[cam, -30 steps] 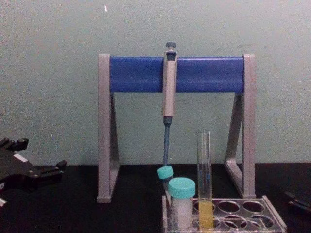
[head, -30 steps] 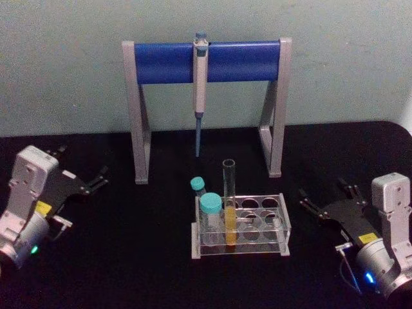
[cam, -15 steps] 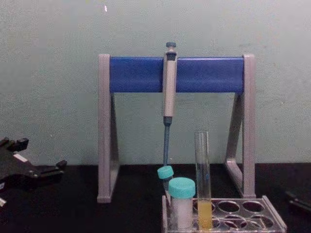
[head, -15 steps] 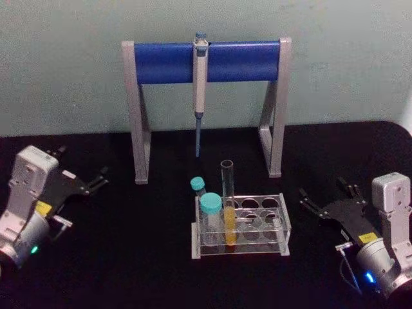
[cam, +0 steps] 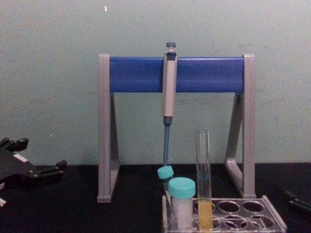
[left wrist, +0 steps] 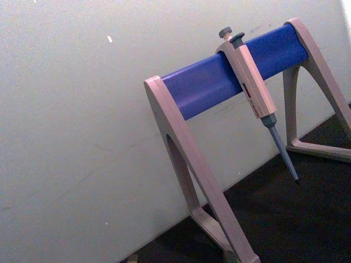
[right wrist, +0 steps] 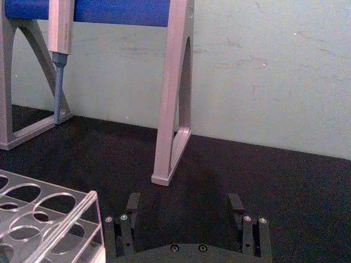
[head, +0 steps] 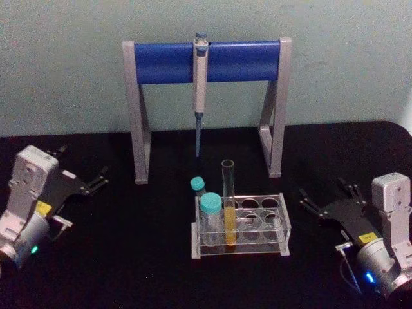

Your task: Pick up the test tube from the test tube rack, shake it, then place it back into the test tube rack.

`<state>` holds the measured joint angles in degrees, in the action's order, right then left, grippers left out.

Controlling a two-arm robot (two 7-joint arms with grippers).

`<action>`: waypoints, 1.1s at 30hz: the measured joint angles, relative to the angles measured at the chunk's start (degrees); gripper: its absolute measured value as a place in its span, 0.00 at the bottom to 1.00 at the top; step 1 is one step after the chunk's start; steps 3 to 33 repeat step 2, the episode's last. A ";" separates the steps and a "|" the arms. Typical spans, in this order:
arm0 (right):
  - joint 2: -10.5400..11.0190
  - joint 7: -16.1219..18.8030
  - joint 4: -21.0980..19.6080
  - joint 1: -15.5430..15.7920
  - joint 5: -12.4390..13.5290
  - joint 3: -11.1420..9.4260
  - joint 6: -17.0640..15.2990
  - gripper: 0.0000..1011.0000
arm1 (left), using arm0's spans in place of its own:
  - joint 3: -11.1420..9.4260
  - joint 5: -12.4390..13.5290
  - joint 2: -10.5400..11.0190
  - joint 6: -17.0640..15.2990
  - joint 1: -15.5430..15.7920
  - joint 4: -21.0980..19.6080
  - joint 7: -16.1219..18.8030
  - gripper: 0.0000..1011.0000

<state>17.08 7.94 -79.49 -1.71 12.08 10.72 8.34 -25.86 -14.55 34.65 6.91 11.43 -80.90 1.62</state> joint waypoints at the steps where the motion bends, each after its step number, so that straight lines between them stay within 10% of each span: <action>1: 0.00 0.00 0.00 0.00 0.00 0.00 0.00 0.99 | 0.00 0.00 0.00 0.00 0.00 0.00 0.00 0.99; 33: 0.00 0.00 0.00 0.00 0.00 0.00 0.00 0.99 | 0.00 0.00 0.00 0.00 0.00 0.00 0.00 0.99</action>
